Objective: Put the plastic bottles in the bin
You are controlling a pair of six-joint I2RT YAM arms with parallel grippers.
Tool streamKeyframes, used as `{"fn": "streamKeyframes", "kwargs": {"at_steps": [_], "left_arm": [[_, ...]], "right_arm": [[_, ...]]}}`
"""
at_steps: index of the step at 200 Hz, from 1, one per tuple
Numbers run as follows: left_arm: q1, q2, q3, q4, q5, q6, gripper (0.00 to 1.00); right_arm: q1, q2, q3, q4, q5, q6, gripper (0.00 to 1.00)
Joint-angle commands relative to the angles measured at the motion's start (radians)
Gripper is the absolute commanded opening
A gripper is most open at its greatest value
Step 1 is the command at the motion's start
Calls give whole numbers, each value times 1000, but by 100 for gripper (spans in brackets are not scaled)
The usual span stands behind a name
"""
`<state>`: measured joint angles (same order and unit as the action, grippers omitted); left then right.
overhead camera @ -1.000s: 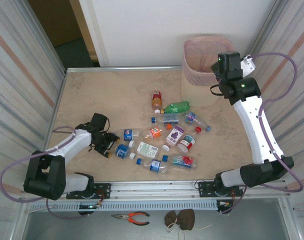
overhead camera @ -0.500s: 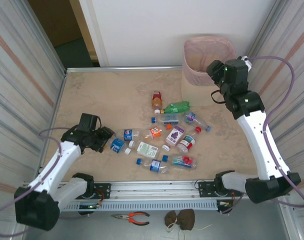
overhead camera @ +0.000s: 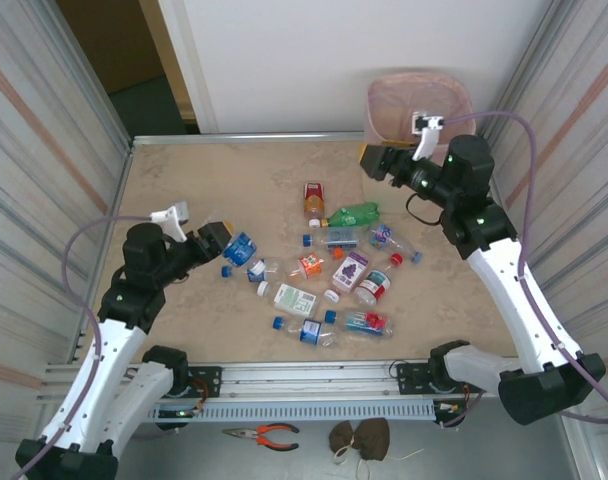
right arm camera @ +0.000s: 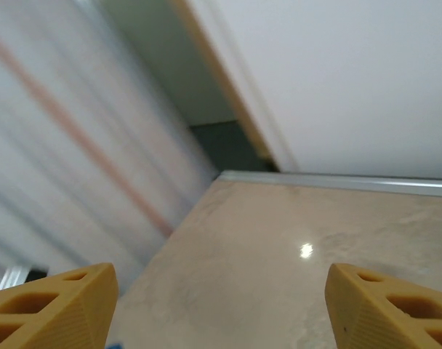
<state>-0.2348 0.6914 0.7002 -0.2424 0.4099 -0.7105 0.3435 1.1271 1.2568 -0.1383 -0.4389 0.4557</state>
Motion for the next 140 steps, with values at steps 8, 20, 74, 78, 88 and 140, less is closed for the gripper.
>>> {"fn": "streamKeyframes", "kwargs": {"at_steps": [8, 20, 74, 78, 88, 140], "left_arm": [[5, 40, 88, 224, 228, 176, 50], [5, 74, 122, 254, 288, 204, 51], [2, 176, 248, 411, 543, 266, 52], [0, 183, 257, 421, 557, 270, 52], [-10, 197, 280, 442, 592, 282, 51], [-125, 260, 398, 396, 656, 435, 51]], "right_arm": [[90, -51, -31, 65, -152, -202, 76], [130, -59, -39, 61, -177, -256, 78], [292, -68, -46, 36, -234, -405, 83], [303, -66, -44, 36, -225, -409, 83], [331, -60, -42, 36, -207, -417, 84], [422, -22, -5, 30, -225, -409, 87]]}}
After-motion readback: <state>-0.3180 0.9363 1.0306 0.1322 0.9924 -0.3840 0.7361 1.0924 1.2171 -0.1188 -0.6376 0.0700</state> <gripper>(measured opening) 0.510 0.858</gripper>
